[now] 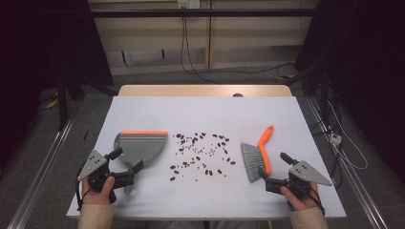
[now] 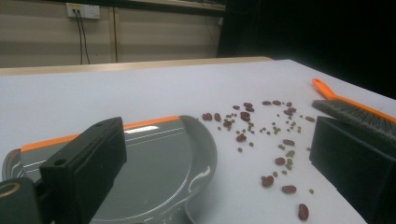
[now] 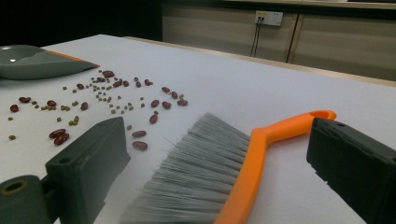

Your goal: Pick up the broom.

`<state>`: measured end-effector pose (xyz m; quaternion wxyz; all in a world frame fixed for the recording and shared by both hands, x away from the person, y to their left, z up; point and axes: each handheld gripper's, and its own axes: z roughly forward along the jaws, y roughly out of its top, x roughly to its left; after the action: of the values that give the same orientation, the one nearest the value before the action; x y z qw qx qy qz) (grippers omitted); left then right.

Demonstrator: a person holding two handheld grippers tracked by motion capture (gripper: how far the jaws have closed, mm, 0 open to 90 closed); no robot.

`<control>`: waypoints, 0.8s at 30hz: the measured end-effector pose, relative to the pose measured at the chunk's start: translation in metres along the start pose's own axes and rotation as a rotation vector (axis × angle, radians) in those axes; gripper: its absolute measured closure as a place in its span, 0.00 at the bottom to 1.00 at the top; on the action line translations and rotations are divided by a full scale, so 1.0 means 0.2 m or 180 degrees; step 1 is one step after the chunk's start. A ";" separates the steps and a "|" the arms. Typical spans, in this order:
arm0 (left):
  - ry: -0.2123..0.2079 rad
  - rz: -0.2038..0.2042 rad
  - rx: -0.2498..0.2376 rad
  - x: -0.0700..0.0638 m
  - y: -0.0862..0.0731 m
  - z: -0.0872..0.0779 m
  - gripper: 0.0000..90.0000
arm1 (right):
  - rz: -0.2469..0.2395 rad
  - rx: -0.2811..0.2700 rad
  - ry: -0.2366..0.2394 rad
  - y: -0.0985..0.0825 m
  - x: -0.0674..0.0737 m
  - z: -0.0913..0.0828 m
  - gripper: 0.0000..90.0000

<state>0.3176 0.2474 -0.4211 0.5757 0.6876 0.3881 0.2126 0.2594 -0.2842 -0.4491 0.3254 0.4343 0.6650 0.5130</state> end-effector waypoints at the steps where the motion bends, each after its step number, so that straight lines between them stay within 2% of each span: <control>1: 0.0000 0.0005 0.0003 0.00 0.00 0.00 0.04 | -0.0011 0.0001 0.0012 0.00 0.00 0.00 0.06; 11: -0.0011 0.0028 0.0005 0.00 0.00 0.00 0.04 | -0.0024 -0.0032 -0.0014 0.01 -0.02 0.00 0.05; 13: -0.0012 0.0009 0.0003 0.00 0.00 0.01 0.04 | -0.0071 0.0024 -0.0071 0.03 -0.04 0.02 0.03; 15: -0.0014 0.0020 0.0017 0.00 0.00 0.01 0.04 | -0.0074 0.0060 -0.0059 0.04 -0.05 0.04 0.03; 18: -0.0013 0.0032 0.0022 0.00 0.01 0.01 0.04 | -0.0084 0.0123 -0.0149 0.06 -0.08 0.08 0.03; 20: -0.0022 0.0016 0.0017 0.00 0.01 0.01 0.04 | -0.0093 0.0157 -0.0268 0.09 -0.10 0.11 0.03; 21: -0.0022 0.0016 0.0017 0.00 0.01 0.01 0.04 | -0.0093 0.0157 -0.0268 0.09 -0.10 0.11 0.03; 22: -0.0021 0.0032 0.0028 0.00 0.01 0.01 0.04 | -0.0060 0.0203 -0.0373 0.10 -0.13 0.14 0.03; 23: -0.0021 0.0032 0.0028 0.00 0.01 0.01 0.04 | -0.0060 0.0203 -0.0373 0.10 -0.13 0.14 0.03; 24: -0.0022 0.0009 0.0021 -0.01 0.01 0.02 0.04 | -0.0034 0.0259 -0.0468 0.11 -0.17 0.17 0.03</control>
<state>0.3198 0.2444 -0.4206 0.5745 0.6907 0.3858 0.2098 0.3080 -0.2987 -0.4369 0.3582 0.4800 0.6620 0.4506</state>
